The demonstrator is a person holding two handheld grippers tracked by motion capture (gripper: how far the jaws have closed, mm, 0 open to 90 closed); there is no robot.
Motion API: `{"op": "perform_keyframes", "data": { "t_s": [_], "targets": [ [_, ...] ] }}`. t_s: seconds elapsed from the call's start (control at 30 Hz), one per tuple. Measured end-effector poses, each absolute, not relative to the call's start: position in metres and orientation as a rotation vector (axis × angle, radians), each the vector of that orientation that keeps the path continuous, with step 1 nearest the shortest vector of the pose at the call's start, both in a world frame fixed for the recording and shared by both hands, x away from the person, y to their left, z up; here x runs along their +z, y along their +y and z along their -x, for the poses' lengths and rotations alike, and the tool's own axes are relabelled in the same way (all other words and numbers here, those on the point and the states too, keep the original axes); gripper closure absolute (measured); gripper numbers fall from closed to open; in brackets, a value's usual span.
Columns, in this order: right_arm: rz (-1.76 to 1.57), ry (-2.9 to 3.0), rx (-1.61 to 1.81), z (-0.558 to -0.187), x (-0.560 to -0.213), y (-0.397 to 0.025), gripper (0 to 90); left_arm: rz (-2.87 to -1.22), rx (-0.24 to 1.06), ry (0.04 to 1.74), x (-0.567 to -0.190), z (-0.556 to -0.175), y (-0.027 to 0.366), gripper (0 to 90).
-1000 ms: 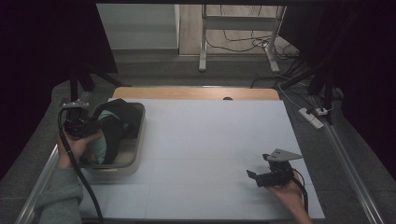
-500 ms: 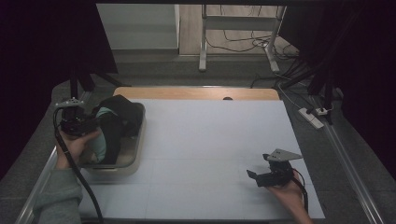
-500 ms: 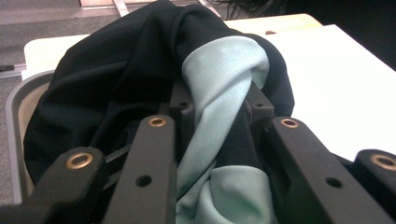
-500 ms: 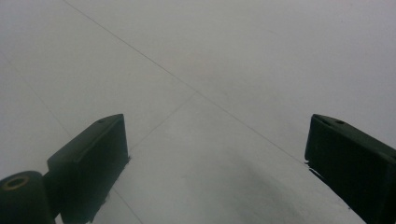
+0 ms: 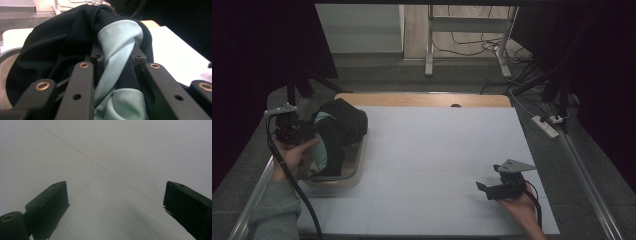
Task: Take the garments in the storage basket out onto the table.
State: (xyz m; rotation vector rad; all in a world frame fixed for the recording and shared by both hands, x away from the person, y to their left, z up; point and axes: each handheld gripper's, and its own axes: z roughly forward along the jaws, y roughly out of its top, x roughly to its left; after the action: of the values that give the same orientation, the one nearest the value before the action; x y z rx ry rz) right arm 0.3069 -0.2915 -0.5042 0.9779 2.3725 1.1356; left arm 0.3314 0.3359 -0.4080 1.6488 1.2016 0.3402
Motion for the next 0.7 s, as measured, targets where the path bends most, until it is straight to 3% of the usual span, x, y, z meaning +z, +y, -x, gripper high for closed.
{"op": "perform_keyframes", "data": {
  "t_s": [0.7],
  "targets": [
    [-0.999,2.364,1.123,-0.307,-0.506,-0.290,5.7,-1.506,0.373,1.080,-0.374,-0.328,0.331,71.7]
  ]
}}
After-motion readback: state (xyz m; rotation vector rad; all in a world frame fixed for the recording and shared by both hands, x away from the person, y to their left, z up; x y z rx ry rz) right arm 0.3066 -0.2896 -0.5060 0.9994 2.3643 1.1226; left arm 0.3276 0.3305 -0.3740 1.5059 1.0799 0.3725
